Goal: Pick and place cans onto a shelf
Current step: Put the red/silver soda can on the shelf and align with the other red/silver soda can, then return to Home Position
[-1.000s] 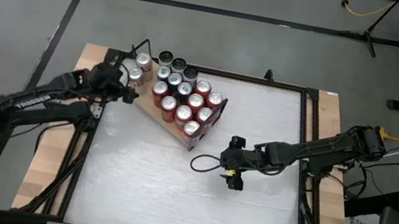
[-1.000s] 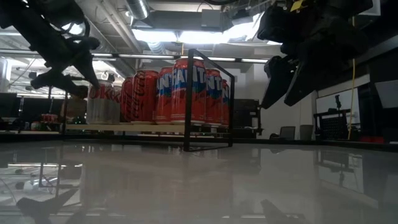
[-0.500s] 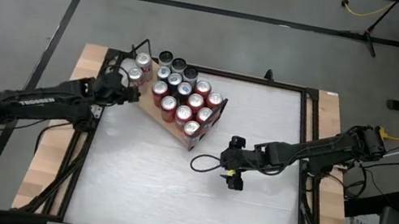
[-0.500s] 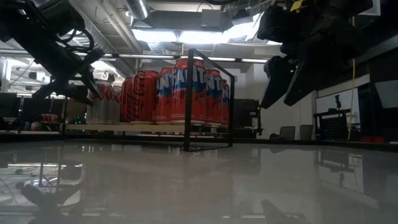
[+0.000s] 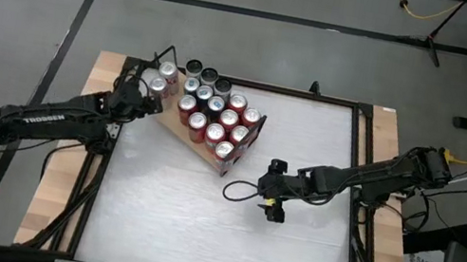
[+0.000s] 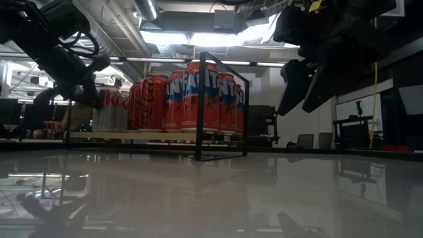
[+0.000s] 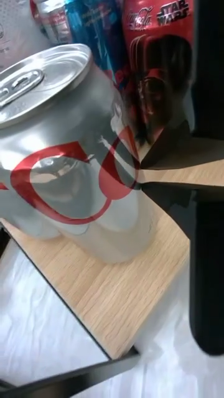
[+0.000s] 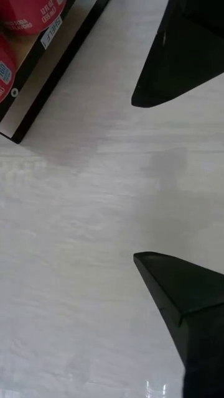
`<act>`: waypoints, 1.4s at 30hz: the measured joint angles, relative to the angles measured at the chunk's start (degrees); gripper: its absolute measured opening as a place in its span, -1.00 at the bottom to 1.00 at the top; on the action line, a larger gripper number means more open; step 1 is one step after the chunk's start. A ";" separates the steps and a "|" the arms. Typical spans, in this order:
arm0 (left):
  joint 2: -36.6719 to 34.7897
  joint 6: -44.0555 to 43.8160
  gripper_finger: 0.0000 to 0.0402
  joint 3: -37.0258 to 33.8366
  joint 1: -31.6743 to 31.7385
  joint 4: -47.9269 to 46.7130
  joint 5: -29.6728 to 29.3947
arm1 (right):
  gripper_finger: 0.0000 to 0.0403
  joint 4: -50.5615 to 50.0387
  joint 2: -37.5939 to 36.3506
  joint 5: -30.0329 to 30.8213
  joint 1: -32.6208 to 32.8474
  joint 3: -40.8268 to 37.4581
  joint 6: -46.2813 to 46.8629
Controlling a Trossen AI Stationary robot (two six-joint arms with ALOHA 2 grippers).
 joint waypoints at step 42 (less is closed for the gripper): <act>-7.30 58.65 -1.00 26.34 -14.72 -0.36 8.95 | 0.95 -11.15 -42.42 13.60 -0.02 -0.06 -7.85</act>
